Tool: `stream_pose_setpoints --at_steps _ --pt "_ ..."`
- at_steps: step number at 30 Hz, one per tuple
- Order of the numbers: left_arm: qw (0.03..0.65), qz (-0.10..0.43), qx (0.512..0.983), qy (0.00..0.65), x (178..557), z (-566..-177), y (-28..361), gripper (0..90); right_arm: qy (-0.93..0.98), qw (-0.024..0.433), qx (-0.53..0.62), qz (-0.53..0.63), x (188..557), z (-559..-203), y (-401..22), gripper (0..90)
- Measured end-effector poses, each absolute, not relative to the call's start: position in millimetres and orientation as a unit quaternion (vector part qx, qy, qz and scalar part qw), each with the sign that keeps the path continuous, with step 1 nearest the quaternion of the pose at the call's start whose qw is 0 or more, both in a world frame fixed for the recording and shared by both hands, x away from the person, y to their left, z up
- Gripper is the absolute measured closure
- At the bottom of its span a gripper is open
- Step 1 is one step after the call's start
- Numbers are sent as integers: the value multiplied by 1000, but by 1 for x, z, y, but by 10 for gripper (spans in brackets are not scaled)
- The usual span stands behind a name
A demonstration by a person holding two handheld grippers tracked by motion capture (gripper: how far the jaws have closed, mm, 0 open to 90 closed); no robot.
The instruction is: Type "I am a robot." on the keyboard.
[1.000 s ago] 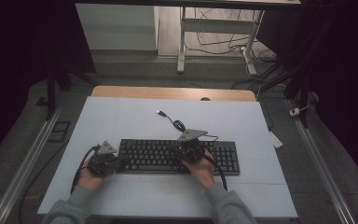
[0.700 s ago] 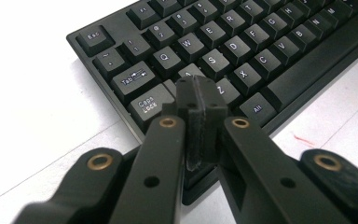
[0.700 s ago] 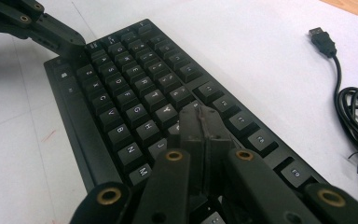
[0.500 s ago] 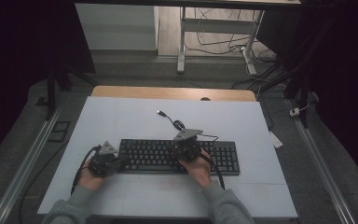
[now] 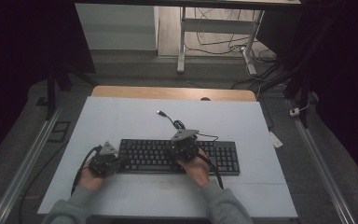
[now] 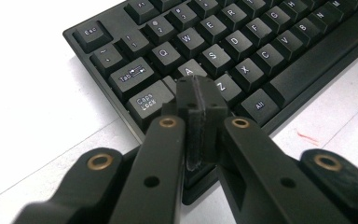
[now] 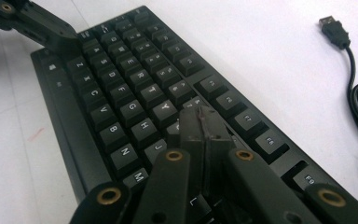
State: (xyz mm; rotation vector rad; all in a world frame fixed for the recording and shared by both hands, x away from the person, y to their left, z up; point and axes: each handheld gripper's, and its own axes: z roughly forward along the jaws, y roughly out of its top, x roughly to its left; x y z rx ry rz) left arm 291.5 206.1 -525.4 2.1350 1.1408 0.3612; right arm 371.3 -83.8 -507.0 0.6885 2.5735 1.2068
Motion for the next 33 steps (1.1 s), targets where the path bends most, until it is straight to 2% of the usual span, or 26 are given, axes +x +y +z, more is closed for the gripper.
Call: stream_pose_setpoints --at_steps 25,33 --pt "332 138 824 438 292 -527 205 891 885 115 237 384 376 -518 -76 897" --pt "340 140 820 438 291 -525 206 891 877 126 233 402 373 -510 -78 897"
